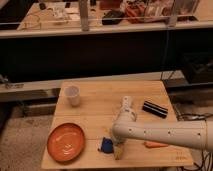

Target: Place the white sponge in the ceramic bowl

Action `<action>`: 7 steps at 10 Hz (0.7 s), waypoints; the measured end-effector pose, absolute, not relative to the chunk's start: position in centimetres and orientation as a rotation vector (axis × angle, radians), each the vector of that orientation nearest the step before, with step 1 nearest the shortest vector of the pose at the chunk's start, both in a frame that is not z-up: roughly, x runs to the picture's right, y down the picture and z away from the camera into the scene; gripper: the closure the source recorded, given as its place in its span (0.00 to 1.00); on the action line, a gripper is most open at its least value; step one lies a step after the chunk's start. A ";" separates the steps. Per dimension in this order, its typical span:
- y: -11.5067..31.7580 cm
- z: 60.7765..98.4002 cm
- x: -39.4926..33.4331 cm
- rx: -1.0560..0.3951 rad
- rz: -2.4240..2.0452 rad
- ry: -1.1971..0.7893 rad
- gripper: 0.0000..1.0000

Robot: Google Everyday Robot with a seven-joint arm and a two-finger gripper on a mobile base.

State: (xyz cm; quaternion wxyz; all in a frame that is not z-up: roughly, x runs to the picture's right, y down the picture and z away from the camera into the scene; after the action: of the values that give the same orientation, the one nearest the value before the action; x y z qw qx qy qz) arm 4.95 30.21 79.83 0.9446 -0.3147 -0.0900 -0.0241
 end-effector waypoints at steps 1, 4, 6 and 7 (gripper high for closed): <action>30.1 79.9 5.0 -0.641 -0.046 -0.184 0.59; 29.5 79.4 5.1 -0.638 -0.043 -0.186 0.87; 29.5 79.0 5.3 -0.645 -0.048 -0.181 1.00; 29.5 78.9 5.5 -0.645 -0.045 -0.180 0.99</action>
State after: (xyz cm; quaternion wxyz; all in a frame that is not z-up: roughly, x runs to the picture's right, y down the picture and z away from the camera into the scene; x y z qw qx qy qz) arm 5.46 29.49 78.91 0.9442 -0.3164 -0.0882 -0.0223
